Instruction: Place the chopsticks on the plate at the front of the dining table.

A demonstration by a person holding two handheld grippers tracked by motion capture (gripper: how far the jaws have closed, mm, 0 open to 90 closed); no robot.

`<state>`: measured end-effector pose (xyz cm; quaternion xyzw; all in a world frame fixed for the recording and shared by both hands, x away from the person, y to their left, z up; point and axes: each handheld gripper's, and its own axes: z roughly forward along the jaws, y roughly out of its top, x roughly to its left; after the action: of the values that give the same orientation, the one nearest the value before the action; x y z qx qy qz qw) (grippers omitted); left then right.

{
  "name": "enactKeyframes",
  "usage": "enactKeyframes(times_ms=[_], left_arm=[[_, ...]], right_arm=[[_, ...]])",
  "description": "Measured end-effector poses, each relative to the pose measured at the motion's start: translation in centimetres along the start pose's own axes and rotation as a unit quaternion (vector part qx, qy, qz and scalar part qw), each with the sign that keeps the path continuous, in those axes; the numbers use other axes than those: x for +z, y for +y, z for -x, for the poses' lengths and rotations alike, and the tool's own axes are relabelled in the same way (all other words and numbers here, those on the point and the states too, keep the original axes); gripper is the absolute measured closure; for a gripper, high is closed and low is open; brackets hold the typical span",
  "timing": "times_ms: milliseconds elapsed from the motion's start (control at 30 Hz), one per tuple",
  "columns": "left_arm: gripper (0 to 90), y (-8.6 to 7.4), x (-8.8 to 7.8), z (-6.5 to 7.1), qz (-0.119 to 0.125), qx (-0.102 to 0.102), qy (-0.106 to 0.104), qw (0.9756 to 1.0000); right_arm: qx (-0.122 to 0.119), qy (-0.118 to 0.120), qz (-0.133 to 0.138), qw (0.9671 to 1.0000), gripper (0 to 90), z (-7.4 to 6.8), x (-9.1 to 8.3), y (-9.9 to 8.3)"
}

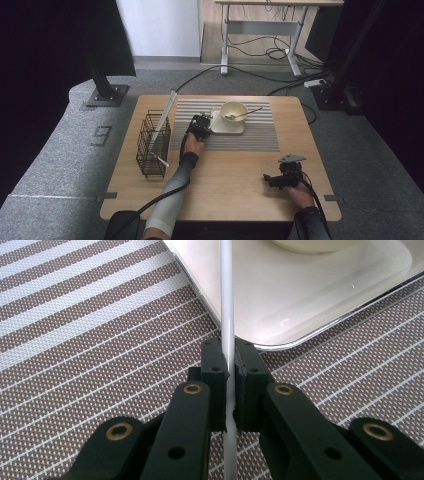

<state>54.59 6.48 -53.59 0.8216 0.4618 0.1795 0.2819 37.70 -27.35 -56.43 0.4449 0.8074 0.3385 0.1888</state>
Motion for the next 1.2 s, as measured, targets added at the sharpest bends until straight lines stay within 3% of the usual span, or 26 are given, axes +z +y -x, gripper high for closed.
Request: enactKeyframes(times_ms=[267, 400, 500, 667, 833, 1200], left_arm=[[77.8, 0.0, -0.2, 0.0, 0.007, 0.003, -0.002, 1.0], [68.9, -0.1, -0.5, 0.1, 0.017, 0.003, 0.002, 0.9998], [58.2, -0.2, -1.3, -0.1, 0.035, -0.009, -0.001, 0.9993], [49.5, -1.0, -3.0, -0.7, 0.066, -0.031, -0.019, 0.9971], [48.9, -2.4, -3.7, -1.0, 0.075, -0.025, -0.031, 0.9964], [59.7, -4.4, -3.7, -0.6, 0.064, 0.002, -0.026, 0.9976]], right_arm=[[0.0, 0.0, 0.0, 1.0, 0.0, 0.0, 0.0, 0.0], [0.0, 0.0, 0.0, 1.0, 0.0, 0.0, 0.0, 0.0], [0.0, 0.0, 0.0, 1.0, 0.0, 0.0, 0.0, 0.0], [-0.001, 0.0, 0.001, 1.0, 0.0, 0.0, 0.0, 0.0], [0.0, 0.0, 0.001, 1.0, 0.0, 0.0, 0.0, 0.0], [-0.001, 0.0, 0.001, 1.0, 0.0, 0.0, 0.0, 0.0]])
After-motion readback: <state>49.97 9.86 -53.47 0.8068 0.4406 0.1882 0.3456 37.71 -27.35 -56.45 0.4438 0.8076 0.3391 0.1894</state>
